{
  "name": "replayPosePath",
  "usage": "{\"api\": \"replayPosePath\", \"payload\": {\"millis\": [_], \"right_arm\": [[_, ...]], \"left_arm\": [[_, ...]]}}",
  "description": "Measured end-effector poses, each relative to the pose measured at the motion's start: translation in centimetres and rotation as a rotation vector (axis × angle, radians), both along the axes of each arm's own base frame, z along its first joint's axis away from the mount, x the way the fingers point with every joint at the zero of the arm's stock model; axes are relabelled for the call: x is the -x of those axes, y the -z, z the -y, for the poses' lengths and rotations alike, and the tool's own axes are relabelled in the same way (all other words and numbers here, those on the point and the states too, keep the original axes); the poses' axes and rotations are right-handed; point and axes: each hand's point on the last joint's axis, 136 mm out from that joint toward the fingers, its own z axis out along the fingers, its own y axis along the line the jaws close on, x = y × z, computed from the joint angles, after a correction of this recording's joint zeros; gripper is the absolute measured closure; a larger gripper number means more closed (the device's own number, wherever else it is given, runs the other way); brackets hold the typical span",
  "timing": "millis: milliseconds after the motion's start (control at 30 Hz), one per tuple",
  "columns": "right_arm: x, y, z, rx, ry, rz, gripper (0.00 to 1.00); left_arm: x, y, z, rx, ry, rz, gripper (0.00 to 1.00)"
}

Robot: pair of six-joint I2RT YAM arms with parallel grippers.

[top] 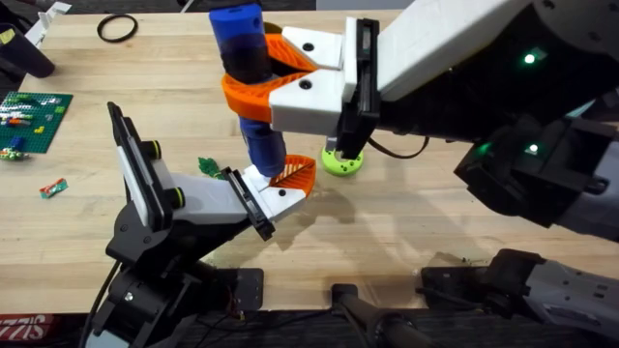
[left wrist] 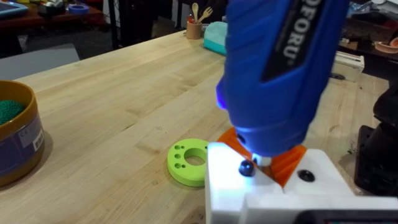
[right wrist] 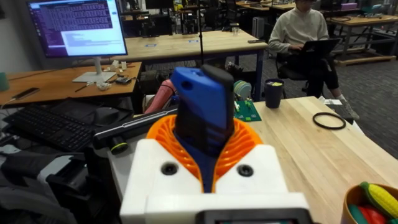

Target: Pick up the gripper from the table and insert it into the empty holder that is missing its gripper. Then pick up a screw, insert it into the mounting hole, and use the screwdriver to tighten it. Finally, clean up the table by picking up the vegetable and placing it into the bucket.

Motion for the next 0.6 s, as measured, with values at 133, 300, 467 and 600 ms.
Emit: {"api": "replayPosePath", "payload": {"millis": [133,300,467,600], "right_arm": [[0.0,0.1,0.0,0.004,-0.001,-0.018,0.958],[0.2,-0.2,0.7,0.001,0.008,-0.018,0.958],[0.2,-1.2,1.6,-0.021,0.024,0.003,0.957],[0.4,-1.7,1.7,-0.033,0.023,0.015,0.957]], "left_arm": [[0.0,-0.1,0.0,0.003,0.000,0.000,0.986],[0.0,-0.1,0.0,0.004,0.001,0.001,0.986],[0.0,-0.1,0.0,0.004,0.001,0.001,0.986],[0.0,-0.1,0.0,0.004,0.001,0.001,0.986]]}}
